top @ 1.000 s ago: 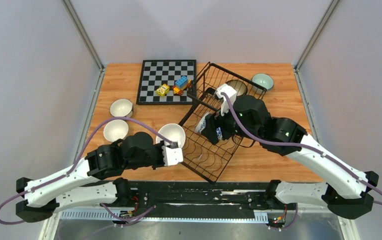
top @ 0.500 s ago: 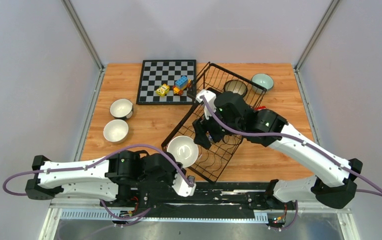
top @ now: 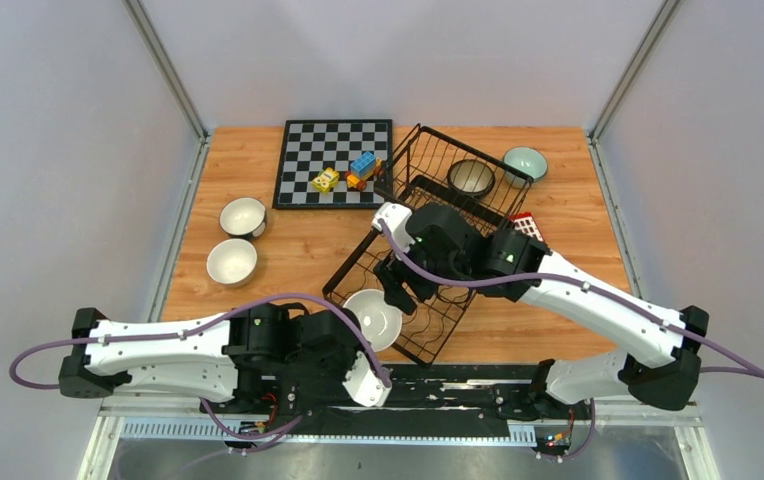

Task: Unload the bowls from the dish rack
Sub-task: Place the bowl with the bowl.

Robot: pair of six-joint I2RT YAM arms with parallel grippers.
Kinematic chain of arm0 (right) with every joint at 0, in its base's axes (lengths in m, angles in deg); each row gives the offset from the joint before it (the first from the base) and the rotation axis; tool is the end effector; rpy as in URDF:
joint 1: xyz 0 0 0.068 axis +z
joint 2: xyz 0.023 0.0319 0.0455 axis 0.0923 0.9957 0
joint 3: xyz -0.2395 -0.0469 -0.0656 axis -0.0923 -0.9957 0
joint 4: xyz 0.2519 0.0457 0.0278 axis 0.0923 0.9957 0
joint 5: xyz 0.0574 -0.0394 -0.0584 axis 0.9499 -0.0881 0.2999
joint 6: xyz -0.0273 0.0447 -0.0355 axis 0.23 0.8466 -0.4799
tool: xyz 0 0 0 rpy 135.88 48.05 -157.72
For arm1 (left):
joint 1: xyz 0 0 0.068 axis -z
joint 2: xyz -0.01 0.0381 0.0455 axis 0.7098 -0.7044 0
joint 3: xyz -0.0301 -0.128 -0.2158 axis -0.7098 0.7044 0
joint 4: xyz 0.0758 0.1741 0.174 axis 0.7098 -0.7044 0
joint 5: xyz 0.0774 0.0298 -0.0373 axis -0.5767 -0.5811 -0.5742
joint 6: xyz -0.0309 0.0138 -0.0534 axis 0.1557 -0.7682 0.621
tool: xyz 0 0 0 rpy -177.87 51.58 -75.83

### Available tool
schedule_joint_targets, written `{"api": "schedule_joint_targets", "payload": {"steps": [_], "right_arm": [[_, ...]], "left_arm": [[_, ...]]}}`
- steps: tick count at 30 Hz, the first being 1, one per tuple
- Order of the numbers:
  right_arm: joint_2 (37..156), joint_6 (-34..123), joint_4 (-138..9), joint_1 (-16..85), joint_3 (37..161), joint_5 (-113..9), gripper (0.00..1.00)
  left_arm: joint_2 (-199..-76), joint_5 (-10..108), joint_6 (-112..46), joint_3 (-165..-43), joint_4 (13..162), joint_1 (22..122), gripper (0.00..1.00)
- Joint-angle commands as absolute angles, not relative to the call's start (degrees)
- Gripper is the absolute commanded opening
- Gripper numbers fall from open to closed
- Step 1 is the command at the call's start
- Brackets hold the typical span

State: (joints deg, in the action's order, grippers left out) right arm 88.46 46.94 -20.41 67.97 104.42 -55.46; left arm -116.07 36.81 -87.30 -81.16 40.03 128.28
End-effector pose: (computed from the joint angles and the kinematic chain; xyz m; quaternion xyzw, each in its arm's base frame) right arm 0.1237 0.2471 0.3681 -0.4177 0.7873 0.2920 0.3470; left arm 0.0273 -0.1973 0.2569 0.8303 0.4380 -0.0887 0.3330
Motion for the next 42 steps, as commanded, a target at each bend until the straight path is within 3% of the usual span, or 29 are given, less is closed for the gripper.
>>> {"api": "schedule_joint_targets", "payload": {"steps": [1, 16, 26, 32, 38, 42], "right_arm": [[90.27, 46.58, -19.89, 69.11, 102.75, -57.03, 0.70], [95.07, 45.38, -19.54, 70.56, 99.68, -57.80, 0.61], [96.35, 45.75, -19.46, 70.81, 98.50, -57.60, 0.46], [97.88, 45.81, -19.23, 71.27, 97.84, -59.24, 0.43], [99.43, 46.13, -18.49, 71.73, 98.07, -61.25, 0.31], [99.65, 46.73, -18.40, 71.79, 98.15, -62.77, 0.14]], "left_arm": [[-116.79, 40.15, -87.61, -84.43, 41.37, 128.71, 0.00], [-118.17, 42.23, -85.95, -86.79, 40.94, 128.71, 0.00], [-118.26, 42.43, -84.31, -86.53, 41.63, 128.71, 0.00], [-118.22, 42.67, -83.29, -86.13, 42.63, 128.69, 0.00], [-118.61, 43.22, -81.85, -85.87, 43.34, 128.71, 0.00], [-118.82, 43.18, -80.38, -85.42, 43.99, 128.71, 0.00]]}}
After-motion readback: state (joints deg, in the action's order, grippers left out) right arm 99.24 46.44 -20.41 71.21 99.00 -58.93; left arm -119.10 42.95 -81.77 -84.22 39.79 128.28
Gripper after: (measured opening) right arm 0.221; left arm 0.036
